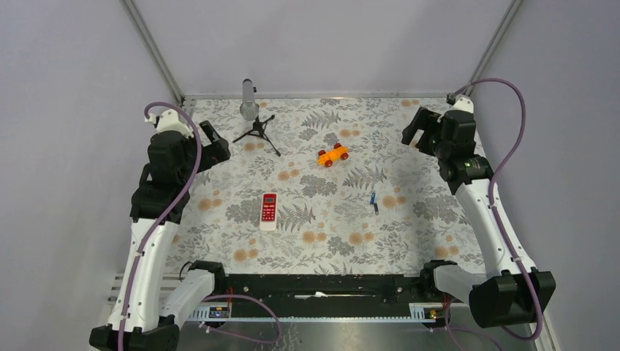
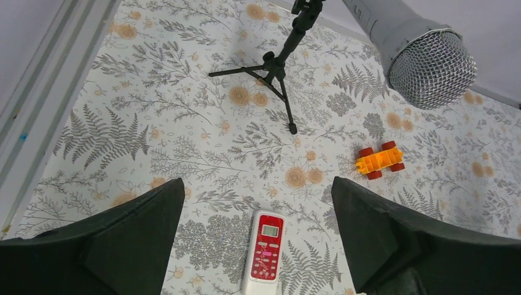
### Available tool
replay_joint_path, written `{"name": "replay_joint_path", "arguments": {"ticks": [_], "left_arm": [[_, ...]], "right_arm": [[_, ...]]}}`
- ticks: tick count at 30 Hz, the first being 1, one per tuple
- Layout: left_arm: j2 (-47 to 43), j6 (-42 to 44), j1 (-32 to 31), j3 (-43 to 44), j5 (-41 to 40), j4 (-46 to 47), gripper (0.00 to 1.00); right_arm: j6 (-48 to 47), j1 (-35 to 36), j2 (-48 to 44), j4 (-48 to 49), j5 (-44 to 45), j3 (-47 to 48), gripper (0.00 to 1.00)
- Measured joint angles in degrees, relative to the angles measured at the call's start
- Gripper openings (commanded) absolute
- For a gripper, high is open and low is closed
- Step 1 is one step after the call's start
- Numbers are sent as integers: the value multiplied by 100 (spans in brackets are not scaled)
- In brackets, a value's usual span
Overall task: Load the batteries into the remote control
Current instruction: Pick up the remote control from the center of the board.
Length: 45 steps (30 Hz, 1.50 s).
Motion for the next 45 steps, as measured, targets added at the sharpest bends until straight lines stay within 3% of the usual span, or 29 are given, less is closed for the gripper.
{"name": "replay_joint_path", "arguments": {"ticks": [8,15,19,24,35,45], "left_arm": [[236,-363,0,-223,448,-39,99],[793,-702,4,-1215,1165,-72,99],[988,-625,-72,-1919,1567,90,99],[1668,-555,-782,-2107,1528,197,98],[3154,-1019,-1895,-2100,841,807,96],[3453,-1335,-2105,-2120,468,1220,69]], "right_arm": [[116,0,20,-55,44,-420,100],[409,0,584,-411,164,-387,100],[463,0,442,-332,39,-566,100],[459,0,-286,-103,-304,-1154,100],[680,0,953,-699,-907,-920,97],[1082,0,1325,-1488,-778,-798,100]]}}
